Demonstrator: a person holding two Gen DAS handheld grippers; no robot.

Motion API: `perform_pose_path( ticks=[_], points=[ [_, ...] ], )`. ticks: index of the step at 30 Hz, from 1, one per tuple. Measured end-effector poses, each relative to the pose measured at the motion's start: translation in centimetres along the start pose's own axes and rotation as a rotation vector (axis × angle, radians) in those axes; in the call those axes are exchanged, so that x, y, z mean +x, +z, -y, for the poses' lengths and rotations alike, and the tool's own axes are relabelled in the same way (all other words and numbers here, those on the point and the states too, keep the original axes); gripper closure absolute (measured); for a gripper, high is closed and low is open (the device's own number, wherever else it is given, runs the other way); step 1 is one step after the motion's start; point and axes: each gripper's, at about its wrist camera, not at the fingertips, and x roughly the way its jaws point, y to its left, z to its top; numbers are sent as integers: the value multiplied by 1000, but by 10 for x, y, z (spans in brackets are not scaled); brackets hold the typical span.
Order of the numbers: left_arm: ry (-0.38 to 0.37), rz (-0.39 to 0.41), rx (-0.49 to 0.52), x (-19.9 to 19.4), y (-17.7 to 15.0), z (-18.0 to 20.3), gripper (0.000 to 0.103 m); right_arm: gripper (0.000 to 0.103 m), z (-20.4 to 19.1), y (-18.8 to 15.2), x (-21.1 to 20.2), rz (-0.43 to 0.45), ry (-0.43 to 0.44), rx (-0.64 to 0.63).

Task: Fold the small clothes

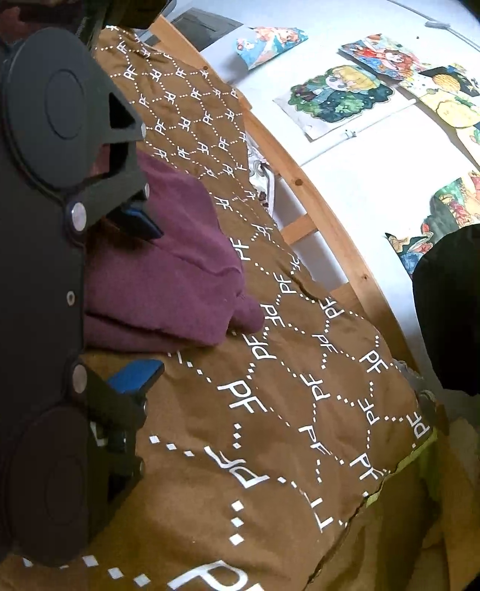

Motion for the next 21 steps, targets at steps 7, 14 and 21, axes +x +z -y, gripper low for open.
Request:
perform_pose_path(
  ticks=[7,14,21],
  points=[
    [-43,-10,12,4,5,-5,1,54,-5,-4,-1,-8,-18,-8],
    [-88,-22,27,6,9,-4,12,64,-8,-5,-1,-1,-24,-19],
    [-94,-33,34,2,13,0,29,69,-13,-6,-2,2,-33,-33]
  ],
)
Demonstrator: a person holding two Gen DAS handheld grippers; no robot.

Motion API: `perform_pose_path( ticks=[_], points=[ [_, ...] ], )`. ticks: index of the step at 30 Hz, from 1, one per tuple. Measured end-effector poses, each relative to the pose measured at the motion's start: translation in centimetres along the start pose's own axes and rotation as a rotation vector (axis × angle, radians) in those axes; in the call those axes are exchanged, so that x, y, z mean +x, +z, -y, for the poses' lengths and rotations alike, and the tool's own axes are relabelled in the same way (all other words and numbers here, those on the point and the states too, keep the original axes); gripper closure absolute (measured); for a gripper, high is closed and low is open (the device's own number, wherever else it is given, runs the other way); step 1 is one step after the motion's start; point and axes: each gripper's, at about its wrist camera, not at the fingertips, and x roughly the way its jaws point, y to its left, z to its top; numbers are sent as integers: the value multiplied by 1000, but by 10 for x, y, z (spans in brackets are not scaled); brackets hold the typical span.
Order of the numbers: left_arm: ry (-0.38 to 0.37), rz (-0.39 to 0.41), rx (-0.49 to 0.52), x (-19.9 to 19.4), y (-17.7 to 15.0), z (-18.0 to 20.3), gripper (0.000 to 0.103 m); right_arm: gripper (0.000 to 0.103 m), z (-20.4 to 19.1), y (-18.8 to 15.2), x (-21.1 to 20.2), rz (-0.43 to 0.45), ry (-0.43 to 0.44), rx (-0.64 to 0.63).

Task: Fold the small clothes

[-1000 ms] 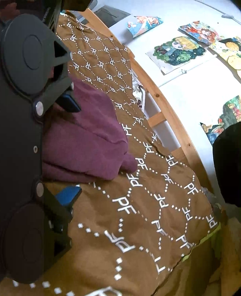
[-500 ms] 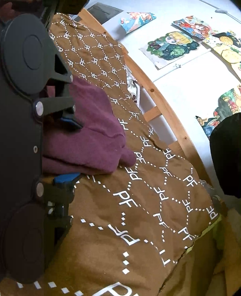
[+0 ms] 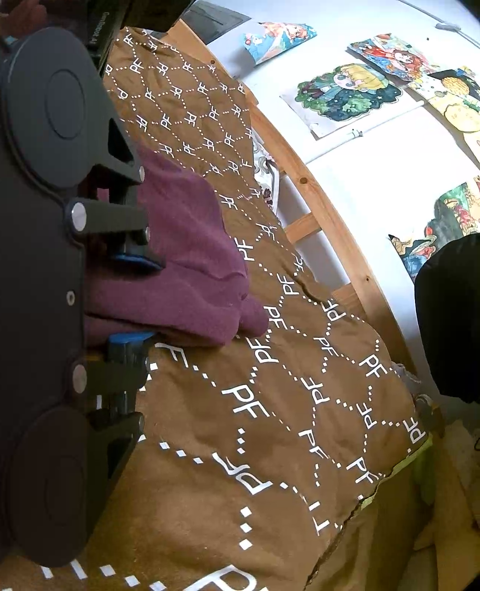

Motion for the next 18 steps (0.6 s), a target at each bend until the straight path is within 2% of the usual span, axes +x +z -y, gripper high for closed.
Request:
perform_pose_path(
  ticks=[9,11,14,18],
  points=[
    [59,39,50,-14,1,14,64,82,-12,5,-3,3,-18,-73],
    [75,54,95,-18,1,22,71,84,-17,5,-6,16,-27,-102],
    [118,89,190,-25,-1,41,73,86,-29,7,-9,36,-44,-161],
    [131,123,245,-37,5,56,75,88,-47,11,-17,78,-69,-260]
  ],
)
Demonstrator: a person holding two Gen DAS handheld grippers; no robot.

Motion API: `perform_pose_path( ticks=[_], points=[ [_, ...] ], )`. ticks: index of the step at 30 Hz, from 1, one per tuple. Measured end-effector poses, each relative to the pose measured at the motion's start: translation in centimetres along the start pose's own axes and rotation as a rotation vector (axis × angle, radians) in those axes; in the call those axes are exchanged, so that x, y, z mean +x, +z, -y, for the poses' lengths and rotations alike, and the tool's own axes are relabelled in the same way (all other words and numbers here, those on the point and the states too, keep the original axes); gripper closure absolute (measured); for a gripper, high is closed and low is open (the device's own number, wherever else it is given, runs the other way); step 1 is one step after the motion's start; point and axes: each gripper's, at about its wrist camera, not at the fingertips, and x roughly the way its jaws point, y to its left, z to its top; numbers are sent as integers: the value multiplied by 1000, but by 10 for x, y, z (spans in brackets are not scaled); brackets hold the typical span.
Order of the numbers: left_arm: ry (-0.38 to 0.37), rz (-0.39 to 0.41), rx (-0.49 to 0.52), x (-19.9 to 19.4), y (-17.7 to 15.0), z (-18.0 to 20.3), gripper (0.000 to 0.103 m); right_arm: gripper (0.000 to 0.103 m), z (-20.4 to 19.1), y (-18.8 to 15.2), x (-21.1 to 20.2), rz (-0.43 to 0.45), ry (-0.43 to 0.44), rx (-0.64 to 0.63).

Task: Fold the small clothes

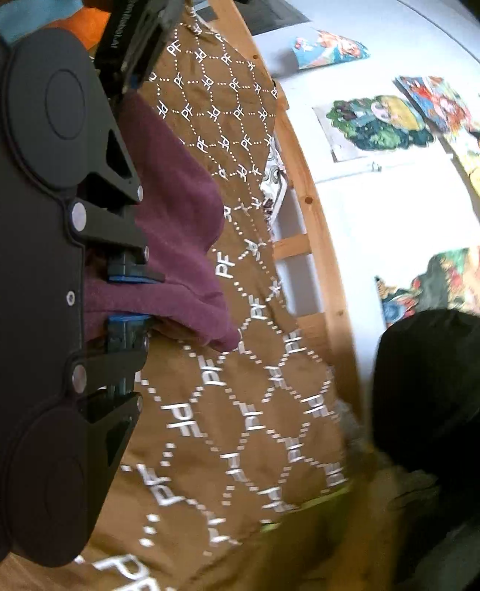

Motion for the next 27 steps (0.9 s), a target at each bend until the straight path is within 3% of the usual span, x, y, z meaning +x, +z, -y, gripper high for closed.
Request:
perform_pose_path(
  ticks=[6,12,20,27],
  points=[
    [14,110,76,-23,6,9,75,88,-7,13,-16,75,-14,55],
    [72,190,123,-46,7,-6,75,88,-38,35,-14,143,7,-3],
    [156,173,45,-60,17,-68,74,88,-88,49,41,129,98,-9],
    [187,164,-21,-52,7,-110,73,88,-116,44,83,87,122,-9]
  ],
)
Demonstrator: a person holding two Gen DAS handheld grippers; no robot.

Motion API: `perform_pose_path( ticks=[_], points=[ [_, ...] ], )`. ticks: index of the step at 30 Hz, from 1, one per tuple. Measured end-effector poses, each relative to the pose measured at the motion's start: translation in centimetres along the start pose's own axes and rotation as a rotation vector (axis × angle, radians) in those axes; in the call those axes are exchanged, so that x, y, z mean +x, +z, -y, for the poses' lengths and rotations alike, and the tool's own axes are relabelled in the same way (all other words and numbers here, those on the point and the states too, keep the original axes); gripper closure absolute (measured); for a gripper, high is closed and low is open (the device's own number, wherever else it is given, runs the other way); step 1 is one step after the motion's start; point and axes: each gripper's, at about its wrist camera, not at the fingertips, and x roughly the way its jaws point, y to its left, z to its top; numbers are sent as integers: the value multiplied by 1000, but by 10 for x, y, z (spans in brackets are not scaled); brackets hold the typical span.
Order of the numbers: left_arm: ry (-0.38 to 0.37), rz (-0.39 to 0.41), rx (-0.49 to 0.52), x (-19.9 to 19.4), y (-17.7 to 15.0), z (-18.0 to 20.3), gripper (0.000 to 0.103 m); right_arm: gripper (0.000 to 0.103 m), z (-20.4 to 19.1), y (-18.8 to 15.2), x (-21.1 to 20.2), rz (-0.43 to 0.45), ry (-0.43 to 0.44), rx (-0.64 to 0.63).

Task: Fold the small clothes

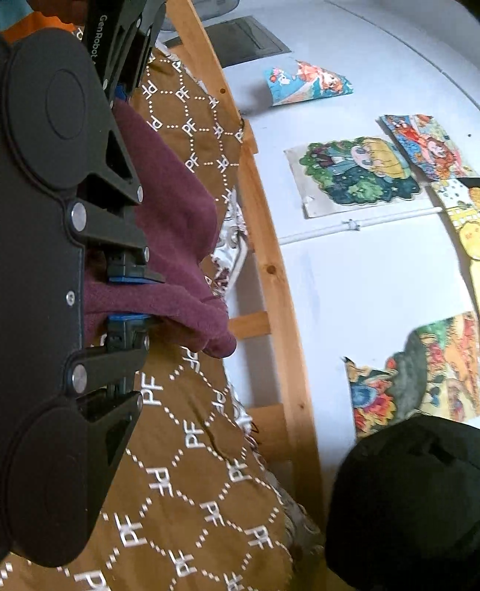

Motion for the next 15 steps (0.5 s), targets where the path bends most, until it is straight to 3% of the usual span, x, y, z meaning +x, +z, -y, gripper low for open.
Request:
perform_pose_path(
  ticks=[7,15],
  points=[
    [30,-52,-34,26,-34,-13,71,88,4,-26,29,-126,3,42],
    [23,-53,-51,22,-36,-17,67,87,11,-32,28,-147,-21,53]
  ],
)
